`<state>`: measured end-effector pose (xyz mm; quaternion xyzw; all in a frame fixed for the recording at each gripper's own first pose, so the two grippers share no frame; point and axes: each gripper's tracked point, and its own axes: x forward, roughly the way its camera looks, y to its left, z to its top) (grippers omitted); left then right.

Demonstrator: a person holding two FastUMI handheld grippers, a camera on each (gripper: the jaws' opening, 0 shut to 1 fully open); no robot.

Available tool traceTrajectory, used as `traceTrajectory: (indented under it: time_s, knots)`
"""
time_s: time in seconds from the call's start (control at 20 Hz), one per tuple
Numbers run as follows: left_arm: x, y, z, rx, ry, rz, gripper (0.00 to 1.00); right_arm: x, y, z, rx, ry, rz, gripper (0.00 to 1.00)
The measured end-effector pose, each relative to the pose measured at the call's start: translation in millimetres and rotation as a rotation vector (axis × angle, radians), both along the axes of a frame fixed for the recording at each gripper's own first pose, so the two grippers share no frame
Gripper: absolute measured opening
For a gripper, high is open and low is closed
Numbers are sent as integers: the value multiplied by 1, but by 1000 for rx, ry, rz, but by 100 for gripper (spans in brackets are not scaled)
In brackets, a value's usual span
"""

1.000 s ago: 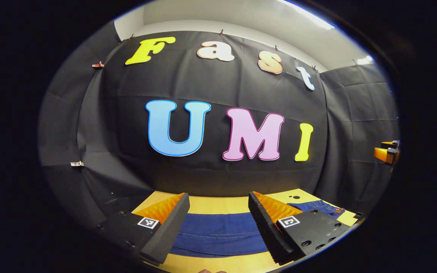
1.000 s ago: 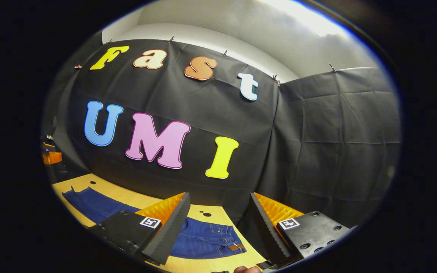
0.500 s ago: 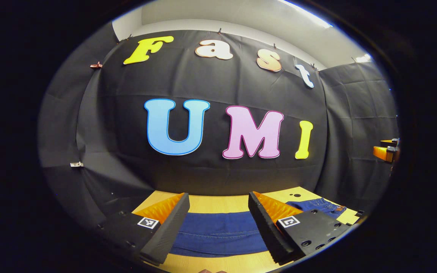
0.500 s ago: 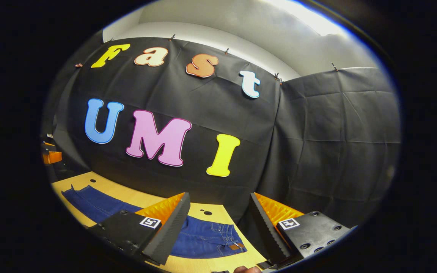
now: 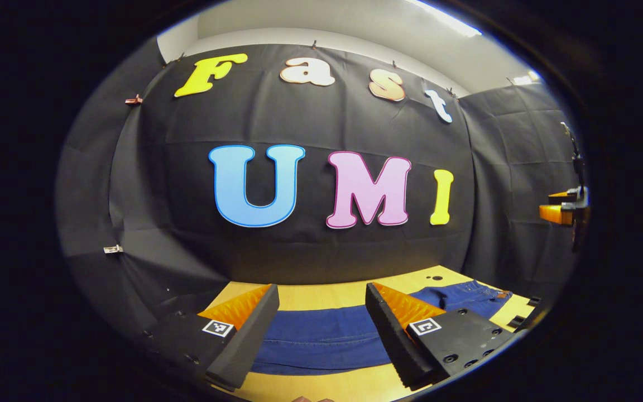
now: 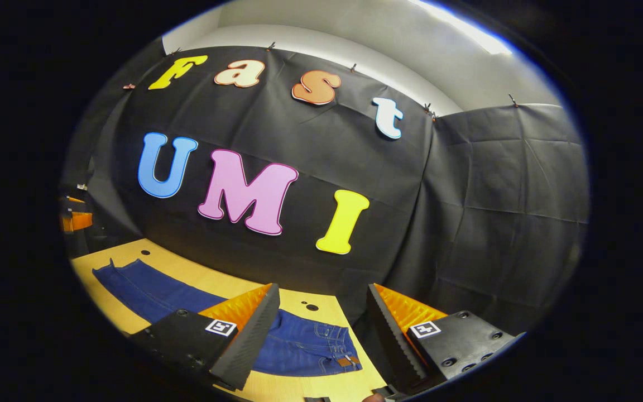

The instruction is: Grasp the waist and the cuffs of the jeans and fold them to make the two legs overlap; first hold the waist and fold one-third of the jeans toward the cuffs, then hold the cuffs and fold the remaining one-third in the same direction to finish folding.

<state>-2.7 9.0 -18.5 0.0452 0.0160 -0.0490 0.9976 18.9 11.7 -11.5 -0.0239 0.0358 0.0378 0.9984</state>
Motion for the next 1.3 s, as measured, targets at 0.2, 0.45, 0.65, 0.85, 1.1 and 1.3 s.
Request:
traceTrajectory:
  time_s: [0.2,0.45,0.65,0.85,1.1,1.3]
  knots:
    - [0,20,-35,99,76,-66,98,6,-3,-25,-116,57,50,96]
    - [8,56,-95,326,242,-152,97,18,4,-77,-363,146,179,96]
    - [16,79,-163,519,380,-231,98,15,28,-153,-600,247,366,95]
    - [23,110,-229,710,545,-342,97,6,58,-238,-792,344,580,95]
    - [43,165,-279,1039,681,-489,98,8,71,-320,-1043,391,821,95]
    - [47,187,-308,1172,770,-600,98,12,59,-362,-1125,442,910,95]
